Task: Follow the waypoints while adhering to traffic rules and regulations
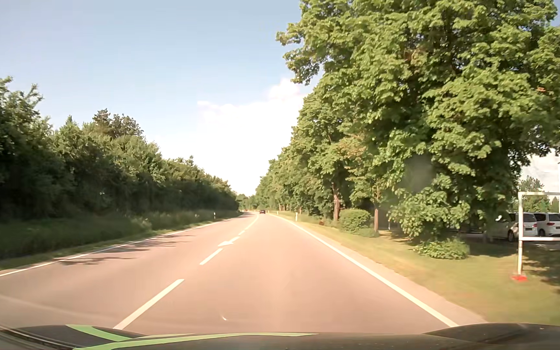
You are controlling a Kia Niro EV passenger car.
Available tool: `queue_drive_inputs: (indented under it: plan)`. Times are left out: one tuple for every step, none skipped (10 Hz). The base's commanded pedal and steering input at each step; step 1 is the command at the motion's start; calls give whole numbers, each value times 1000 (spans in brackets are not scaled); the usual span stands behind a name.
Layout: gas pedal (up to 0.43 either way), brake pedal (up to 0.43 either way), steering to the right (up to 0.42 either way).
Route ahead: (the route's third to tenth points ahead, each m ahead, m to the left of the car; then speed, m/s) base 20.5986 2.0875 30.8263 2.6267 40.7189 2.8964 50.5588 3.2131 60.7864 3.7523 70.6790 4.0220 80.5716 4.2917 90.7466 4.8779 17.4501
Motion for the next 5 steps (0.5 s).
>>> queue_drive_inputs:
  plan:
    - [157,0,-3]
    - [150,0,-3]
    - [138,0,-3]
    - [138,0,-3]
    - [138,0,-3]
